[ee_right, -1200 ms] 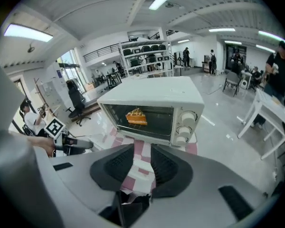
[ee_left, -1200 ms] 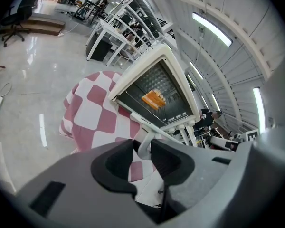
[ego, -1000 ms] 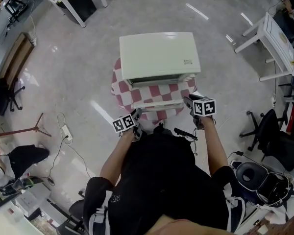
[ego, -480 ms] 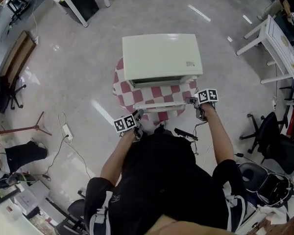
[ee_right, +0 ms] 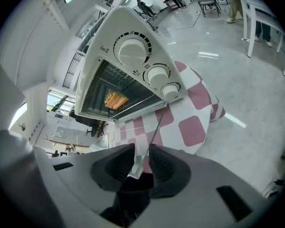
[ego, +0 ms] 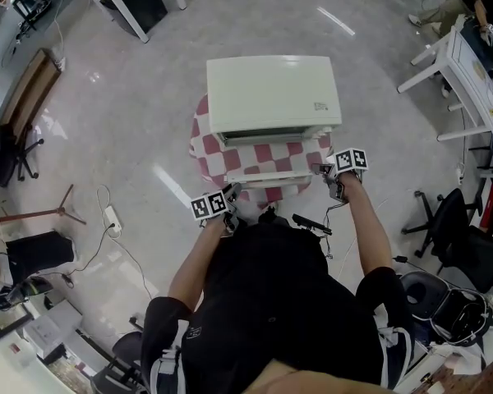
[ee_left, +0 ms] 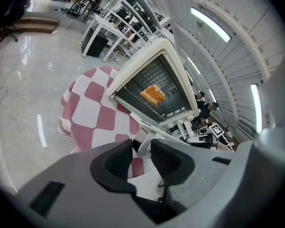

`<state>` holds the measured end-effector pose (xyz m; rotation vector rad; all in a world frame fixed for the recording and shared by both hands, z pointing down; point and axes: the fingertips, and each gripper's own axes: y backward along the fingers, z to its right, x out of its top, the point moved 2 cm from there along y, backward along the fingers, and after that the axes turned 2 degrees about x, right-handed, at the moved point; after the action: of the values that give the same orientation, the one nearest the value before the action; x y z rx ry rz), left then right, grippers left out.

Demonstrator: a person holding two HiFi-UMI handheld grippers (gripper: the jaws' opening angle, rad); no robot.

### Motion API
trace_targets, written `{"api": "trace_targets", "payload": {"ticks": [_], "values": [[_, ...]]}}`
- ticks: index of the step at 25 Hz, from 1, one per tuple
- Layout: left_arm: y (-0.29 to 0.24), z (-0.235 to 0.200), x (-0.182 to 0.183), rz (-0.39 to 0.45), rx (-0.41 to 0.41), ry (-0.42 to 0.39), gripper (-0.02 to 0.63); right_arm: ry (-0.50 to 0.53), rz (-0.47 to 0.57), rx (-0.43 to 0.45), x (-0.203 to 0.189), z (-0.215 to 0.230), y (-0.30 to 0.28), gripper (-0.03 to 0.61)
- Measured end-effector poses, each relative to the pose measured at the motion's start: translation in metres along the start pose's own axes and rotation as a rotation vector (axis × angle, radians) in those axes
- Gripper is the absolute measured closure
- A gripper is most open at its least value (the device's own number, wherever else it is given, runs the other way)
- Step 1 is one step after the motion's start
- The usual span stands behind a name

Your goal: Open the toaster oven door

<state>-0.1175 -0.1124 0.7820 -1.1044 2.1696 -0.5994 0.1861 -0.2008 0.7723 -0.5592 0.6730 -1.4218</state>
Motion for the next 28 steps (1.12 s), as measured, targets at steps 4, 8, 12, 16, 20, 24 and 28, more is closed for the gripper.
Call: {"api": "trace_targets", "payload": {"ticks": [4,8,12,16,20,24,28], "values": [[0.005,-0.004,-0.006,-0.046,-0.061,0.048,0.460,-0.008,0.026,0.021,0.002,-0.002,0.003,0.466],[0.024,-0.017,-0.008,-0.047,-0.119,0.139,0.406,-0.008,0.044,0.028,0.004,-0.002,0.005,0.466],[0.044,-0.030,0.021,0.060,-0.155,0.221,0.397,0.011,0.036,0.014,0.003,0.003,0.003,0.466],[0.042,-0.034,0.052,0.101,-0.155,0.208,0.393,0.005,0.043,0.019,0.003,-0.001,0.004,0.466],[0.021,-0.022,0.061,0.031,-0.187,0.149,0.388,0.008,0.049,0.020,0.002,0.000,0.003,0.466],[0.002,-0.008,0.054,-0.062,-0.210,0.093,0.393,0.004,0.060,0.021,0.001,0.001,0.002,0.466],[0.000,-0.011,0.051,-0.068,-0.138,0.051,0.459,0.011,0.068,0.015,0.000,0.002,0.002,0.468]]}}
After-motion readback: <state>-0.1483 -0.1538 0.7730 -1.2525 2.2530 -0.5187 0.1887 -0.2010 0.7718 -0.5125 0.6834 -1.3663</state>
